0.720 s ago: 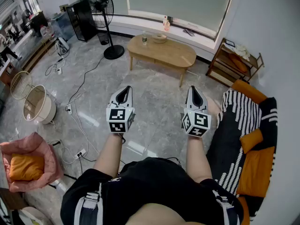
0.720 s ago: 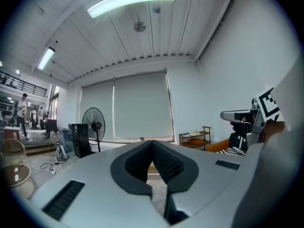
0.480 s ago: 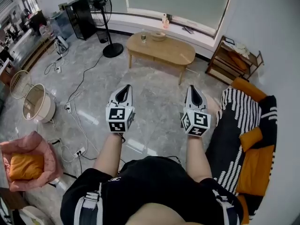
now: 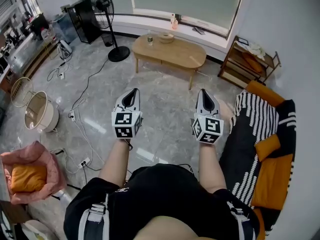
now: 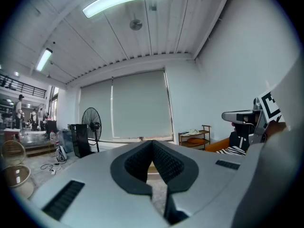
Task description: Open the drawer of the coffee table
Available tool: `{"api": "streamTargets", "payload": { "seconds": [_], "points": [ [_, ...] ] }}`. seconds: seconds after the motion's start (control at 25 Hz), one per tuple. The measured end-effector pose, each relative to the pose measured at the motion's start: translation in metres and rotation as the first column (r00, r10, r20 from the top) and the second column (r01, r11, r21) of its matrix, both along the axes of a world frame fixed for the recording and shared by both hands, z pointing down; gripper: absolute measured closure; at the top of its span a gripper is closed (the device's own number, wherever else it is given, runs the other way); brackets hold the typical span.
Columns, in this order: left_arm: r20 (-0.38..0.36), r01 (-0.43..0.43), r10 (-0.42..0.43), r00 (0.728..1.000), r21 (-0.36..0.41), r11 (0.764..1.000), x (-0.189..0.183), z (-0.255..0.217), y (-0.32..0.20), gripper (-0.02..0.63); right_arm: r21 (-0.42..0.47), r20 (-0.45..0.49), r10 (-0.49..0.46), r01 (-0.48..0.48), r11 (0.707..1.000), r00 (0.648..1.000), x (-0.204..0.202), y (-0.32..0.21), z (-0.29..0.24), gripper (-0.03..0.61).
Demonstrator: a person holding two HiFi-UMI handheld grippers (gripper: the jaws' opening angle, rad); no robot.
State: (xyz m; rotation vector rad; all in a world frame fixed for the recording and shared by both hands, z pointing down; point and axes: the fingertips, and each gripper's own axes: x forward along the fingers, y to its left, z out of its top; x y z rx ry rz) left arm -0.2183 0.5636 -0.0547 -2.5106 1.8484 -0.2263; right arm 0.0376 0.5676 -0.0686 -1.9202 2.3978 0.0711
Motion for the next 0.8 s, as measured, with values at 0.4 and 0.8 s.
{"api": "streamTargets", "payload": {
  "seconds": [0.4,0.8],
  "points": [
    [0.027,-0.004,0.003,1.0,0.011,1.0,0.052,0.003,-0.011,0.594,0.006,0.005,-0.009,0.009,1.0,1.0,0.046,-0.015,0.005,0.563],
    [0.042,-0.051,0.049,0.998,0.027,0.998,0.081,0.024,-0.071,0.594,0.005,-0.01,0.0,0.0,1.0,1.0,0.053,-0.069,0.02,0.563]
  ]
}}
